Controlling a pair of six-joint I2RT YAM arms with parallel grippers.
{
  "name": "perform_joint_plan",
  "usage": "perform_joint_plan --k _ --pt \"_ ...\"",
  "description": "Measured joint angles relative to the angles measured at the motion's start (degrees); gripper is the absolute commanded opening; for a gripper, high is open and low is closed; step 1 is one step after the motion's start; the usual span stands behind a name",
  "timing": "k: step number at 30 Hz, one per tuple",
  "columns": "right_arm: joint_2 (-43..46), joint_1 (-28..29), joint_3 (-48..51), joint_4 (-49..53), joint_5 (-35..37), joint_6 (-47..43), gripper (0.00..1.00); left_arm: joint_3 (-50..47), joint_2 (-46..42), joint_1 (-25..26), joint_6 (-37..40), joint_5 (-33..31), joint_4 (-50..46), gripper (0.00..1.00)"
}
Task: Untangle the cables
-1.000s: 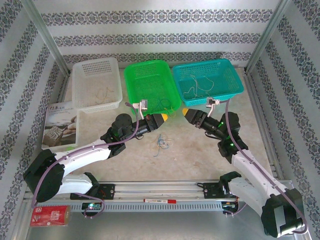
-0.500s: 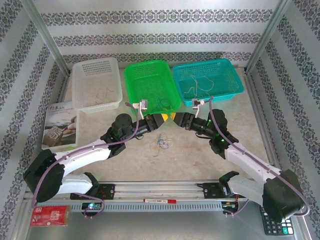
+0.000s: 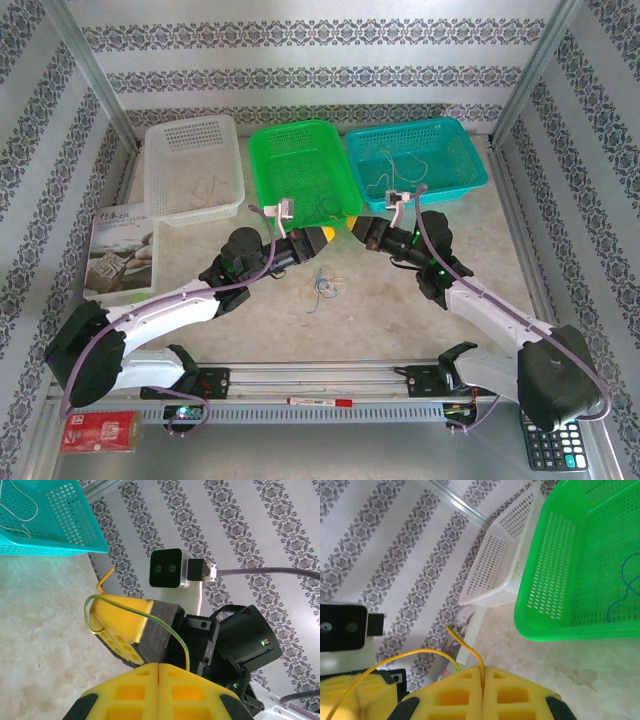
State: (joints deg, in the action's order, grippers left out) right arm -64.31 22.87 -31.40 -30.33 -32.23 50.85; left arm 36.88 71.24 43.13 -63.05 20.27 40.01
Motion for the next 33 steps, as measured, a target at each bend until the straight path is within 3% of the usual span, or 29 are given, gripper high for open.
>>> perform_joint_plan --k 9,18,22,24,33 --pt "1.31 -9.46 5.53 -1.42 6.23 3.17 0.0 -0.35 -4.37 0.0 0.26 -1.75 -0.17 0.0" --pt "3.65 -8.61 8.22 -3.67 9.14 7.85 0.0 -0.79 -10.01 -0.46 4.44 -4.94 -7.96 0.0" --pt "3.74 -6.93 8.22 -3.76 9.49 8.44 0.38 0.46 -12.96 -3.34 7.3 -5.18 -13.7 0.0" --pt "3.45 -6.27 7.98 -3.32 9.49 8.2 0.51 3.26 -13.79 -6.14 8.85 -4.87 -16.55 0.0" --pt "3.93 -2.54 6.8 -1.31 8.85 6.64 0.57 16.9 -13.84 -24.39 18.95 -1.62 -30.01 0.0"
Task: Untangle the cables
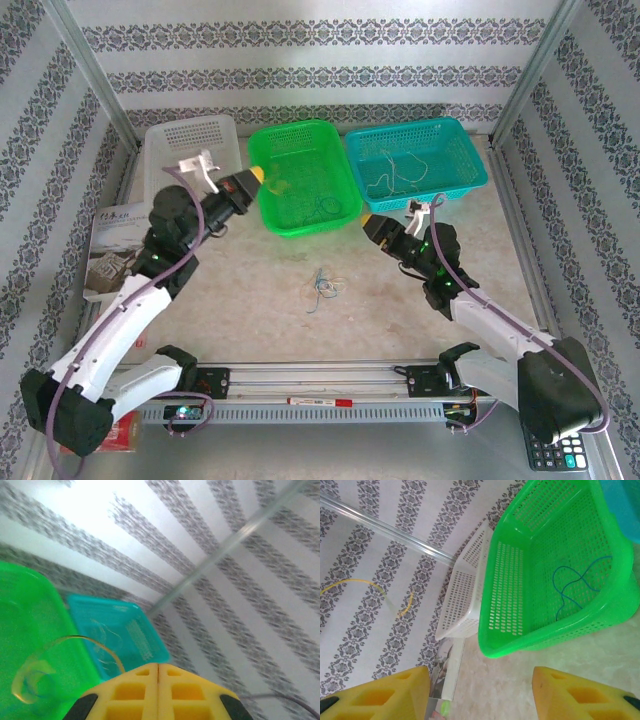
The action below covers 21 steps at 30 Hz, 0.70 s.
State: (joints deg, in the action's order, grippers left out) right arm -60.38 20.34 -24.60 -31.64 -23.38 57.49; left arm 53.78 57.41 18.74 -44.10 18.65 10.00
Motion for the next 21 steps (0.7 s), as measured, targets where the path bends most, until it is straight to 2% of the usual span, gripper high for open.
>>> perform_joint_plan --k 7,13,20,21 --pt "4.72 1.84 2.43 2.4 0.0 -1.36 0.57 8.55 5.95 -11.23 10.23 0.28 -9.33 0.0" --pt "9.2 3.93 4.98 5.77 0.0 -2.64 0.57 11.67 13.49 -16.52 16.0 -1.84 -12.48 0.0" --pt "13.33 6.19 8.24 9.77 0.0 -3.89 0.57 15.15 22.93 -21.4 18.69 -3.3 -13.73 0.0" --pt "13.84 6.36 8.59 10.32 0.0 -3.91 0.57 15.96 24.39 -21.92 18.88 -3.52 -13.77 0.03"
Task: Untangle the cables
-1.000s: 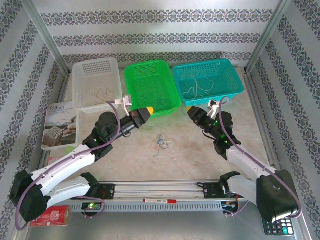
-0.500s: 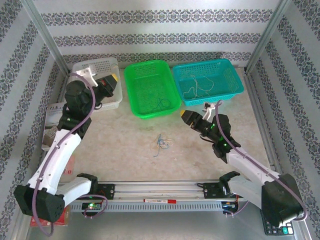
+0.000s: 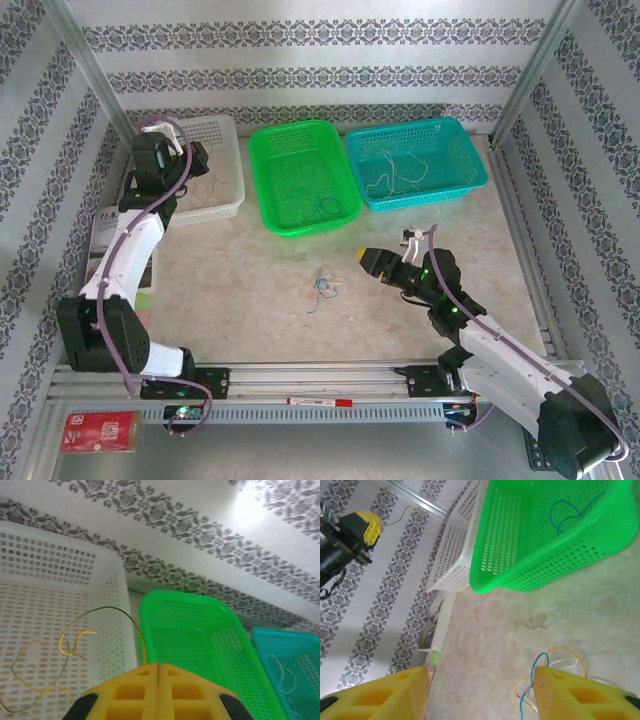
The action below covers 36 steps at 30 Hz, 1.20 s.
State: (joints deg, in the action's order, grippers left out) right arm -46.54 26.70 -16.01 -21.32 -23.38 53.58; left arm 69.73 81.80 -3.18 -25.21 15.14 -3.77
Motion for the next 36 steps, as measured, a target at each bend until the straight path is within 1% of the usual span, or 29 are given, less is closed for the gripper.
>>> perform_joint_plan --k 2,4,6,8,10,13,16,18,21,24,27,31,33,36 --pt "0.72 0.22 0.48 0.61 0.0 0.0 0.57 1.55 2.47 -0.92 0.5 -0.22 -0.15 0.22" --pt "1.2 0.59 0.55 1.38 0.02 -0.02 0.57 3.39 5.09 -1.95 1.09 -0.33 -0.37 0.49" --pt "1.62 0.96 0.55 1.81 0.02 -0.2 0.57 4.68 6.91 -2.82 1.2 -0.44 -0.7 0.65" --pt "2.01 1.33 0.55 2.34 0.02 -0.55 0.57 4.87 7.5 -3.34 1.33 -0.31 -1.01 0.77" --pt "2.25 1.7 0.55 3.04 0.04 -1.2 0.57 4.87 7.39 -3.65 1.16 0.24 -1.42 0.85" --pt "2.21 2.54 0.55 3.87 0.17 -2.05 0.57 4.42 6.32 -3.69 0.68 2.38 -1.22 0.94" --pt "1.33 3.82 0.48 4.26 0.48 -3.19 0.57 1.11 2.71 -3.69 -0.92 5.44 -0.44 0.99" --pt "-0.09 4.85 0.13 5.05 0.92 -4.17 0.57 -2.05 -0.52 -3.65 -2.58 7.93 0.2 1.0" --pt "-2.4 6.58 -0.81 6.84 1.79 -5.92 0.56 -7.98 -6.14 -3.23 -5.68 11.37 1.68 1.0" --pt "-4.26 8.28 -1.84 8.24 2.91 -7.63 0.54 -14.08 -12.39 -1.44 -8.46 13.64 2.34 1.0" --pt "-5.79 10.14 -3.8 10.29 4.33 -9.42 0.53 -19.76 -18.88 2.51 -10.84 14.84 2.69 1.0" --pt "-7.63 12.55 -6.49 11.8 6.05 -11.8 0.49 -26.95 -27.15 11.1 -12.66 13.57 2.36 0.99" --pt "-8.83 13.7 -7.52 12.55 6.69 -12.87 0.46 -29.88 -29.97 16.24 -12.92 11.72 1.6 0.96" --pt "-10.84 15.69 -8.94 13.68 7.56 -14.32 0.42 -34.27 -31.87 23.39 -13.33 8.33 0.59 0.86"
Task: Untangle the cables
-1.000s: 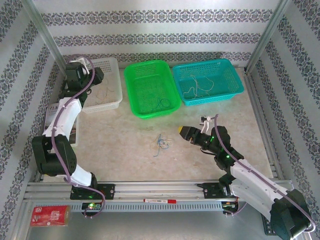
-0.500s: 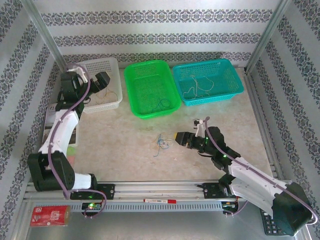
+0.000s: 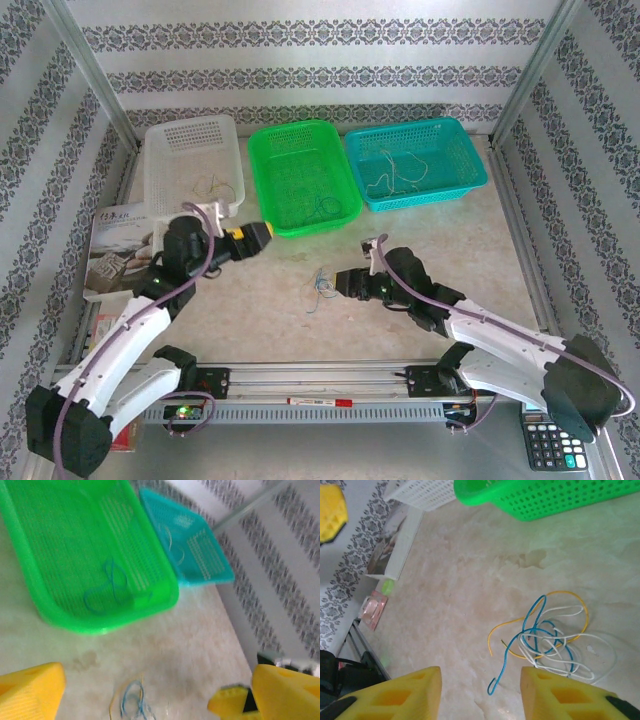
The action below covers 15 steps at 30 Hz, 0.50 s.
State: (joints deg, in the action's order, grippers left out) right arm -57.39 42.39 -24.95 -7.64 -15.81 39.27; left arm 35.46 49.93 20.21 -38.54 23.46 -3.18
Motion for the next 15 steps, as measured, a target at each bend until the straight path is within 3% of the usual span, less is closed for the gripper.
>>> perform_joint_plan --k 7,15 --pt "-4.5 3.26 -2.99 1.14 1.66 -2.03 0.36 -3.58 4.24 11.89 1.25 -9.38 -4.74 0.68" --pt "-6.43 3.23 -3.1 1.25 4.11 -2.03 0.35 -1.44 17.33 20.13 4.72 -14.75 -5.44 0.51"
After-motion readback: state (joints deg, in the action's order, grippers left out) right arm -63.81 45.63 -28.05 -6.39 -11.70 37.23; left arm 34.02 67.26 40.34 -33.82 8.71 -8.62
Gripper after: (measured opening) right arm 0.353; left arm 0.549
